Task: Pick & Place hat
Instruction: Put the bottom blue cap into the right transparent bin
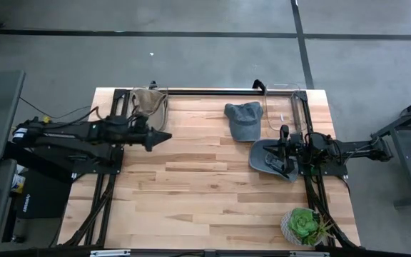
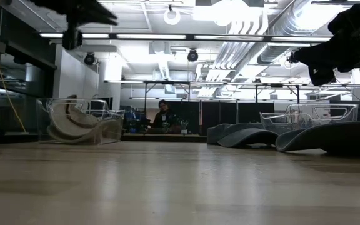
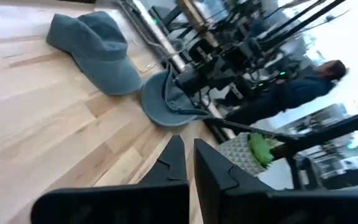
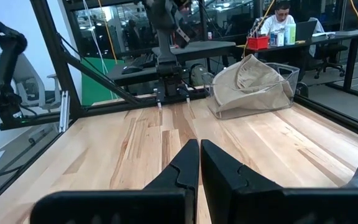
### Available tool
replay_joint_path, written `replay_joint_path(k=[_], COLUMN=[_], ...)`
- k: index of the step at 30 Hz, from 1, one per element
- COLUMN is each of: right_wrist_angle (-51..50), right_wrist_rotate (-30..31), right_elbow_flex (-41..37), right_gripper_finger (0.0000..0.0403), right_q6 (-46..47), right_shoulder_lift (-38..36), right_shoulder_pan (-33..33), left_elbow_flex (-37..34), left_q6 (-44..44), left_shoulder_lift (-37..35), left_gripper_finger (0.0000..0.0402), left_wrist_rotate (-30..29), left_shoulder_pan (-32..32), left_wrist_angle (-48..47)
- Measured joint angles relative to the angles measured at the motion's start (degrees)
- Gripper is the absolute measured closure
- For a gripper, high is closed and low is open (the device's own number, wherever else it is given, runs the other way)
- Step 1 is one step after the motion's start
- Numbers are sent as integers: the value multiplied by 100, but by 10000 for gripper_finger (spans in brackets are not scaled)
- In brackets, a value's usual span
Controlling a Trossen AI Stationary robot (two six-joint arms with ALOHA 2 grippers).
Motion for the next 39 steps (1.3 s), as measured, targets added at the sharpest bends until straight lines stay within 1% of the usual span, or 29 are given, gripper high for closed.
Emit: replay_joint_path(k=[3,8,10,15,19,25,30,39], right_wrist_angle=[-2,7,9,5,3,3,2,0], right_wrist_rotate=[1,1,3,1,1,0,1,1], right_elbow_flex=[0,-1,0,-2,0,0,0,0], right_gripper_finger=[391,391,391,391,391,391,391,391], right_q6=[-1,-1,-1,0,-1,0,-1,0], right_shoulder_lift=[2,4,4,4,4,4,4,4], right_shoulder_pan=[0,0,0,0,0,0,0,0], left_elbow_flex=[-565,-1517,-1866,-2633,-2971,-3033,-3055,-3055], left_q6=[-42,-6,-1,30,187,305,360,570], left_shoulder_lift=[-568,-1604,-2056,-3215,-3956,-3873,-3945,-3942], left_gripper_finger=[402,402,402,402,402,402,402,402], left_wrist_rotate=[201,712,779,813,832,827,976,962], left_shoulder_pan=[2,2,0,0,0,2,2,2], left_wrist_angle=[241,883,1116,1170,1147,1143,1086,224])
